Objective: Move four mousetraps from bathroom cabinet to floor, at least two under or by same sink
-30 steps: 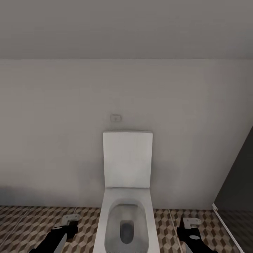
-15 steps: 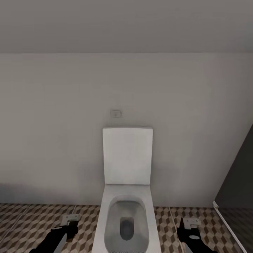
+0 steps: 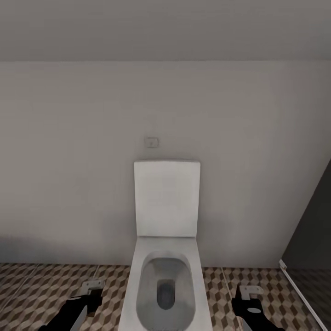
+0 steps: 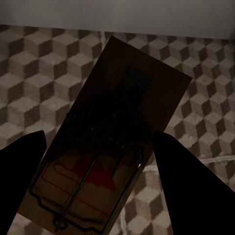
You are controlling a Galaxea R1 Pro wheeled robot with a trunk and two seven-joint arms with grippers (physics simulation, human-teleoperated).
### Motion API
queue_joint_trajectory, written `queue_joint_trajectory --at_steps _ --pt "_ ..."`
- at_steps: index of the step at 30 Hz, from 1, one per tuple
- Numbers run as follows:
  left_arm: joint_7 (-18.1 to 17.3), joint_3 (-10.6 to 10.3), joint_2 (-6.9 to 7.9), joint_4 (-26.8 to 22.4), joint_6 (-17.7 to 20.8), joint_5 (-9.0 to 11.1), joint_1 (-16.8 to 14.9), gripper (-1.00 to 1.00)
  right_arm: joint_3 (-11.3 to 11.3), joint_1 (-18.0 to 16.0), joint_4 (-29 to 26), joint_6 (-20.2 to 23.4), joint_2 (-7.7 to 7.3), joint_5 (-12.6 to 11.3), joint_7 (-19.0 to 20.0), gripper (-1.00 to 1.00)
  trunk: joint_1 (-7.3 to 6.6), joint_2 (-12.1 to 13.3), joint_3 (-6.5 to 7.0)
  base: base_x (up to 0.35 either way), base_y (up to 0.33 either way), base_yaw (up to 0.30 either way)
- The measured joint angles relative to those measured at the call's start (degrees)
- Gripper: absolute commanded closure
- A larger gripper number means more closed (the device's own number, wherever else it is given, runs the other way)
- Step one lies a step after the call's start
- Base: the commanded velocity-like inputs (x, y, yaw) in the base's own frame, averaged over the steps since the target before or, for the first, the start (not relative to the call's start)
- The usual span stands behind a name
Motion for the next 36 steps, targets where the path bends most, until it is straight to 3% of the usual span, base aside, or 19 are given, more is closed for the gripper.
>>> queue_joint_trajectory --at_steps 14,22,36 --pt "0.0 0.0 0.00 0.0 0.0 -0.1 0.0 1.00 -0.3 0.0 -0.4 -0.5 0.10 0.0 -0.5 1.00 3.08 -5.6 -2.51 0.000 0.000 0.000" --pt "0.0 0.0 0.00 0.0 0.0 -0.1 0.0 1.00 0.0 0.1 -0.9 -2.6 0.12 0.2 -4.1 1.00 4.83 -8.8 -3.95 0.000 0.000 0.000" --pt "0.0 0.0 0.00 0.0 0.0 0.0 0.0 1.00 -0.1 0.1 -0.6 -2.3 0.01 0.0 -3.7 1.00 7.91 -14.4 -6.46 0.000 0.000 0.000"
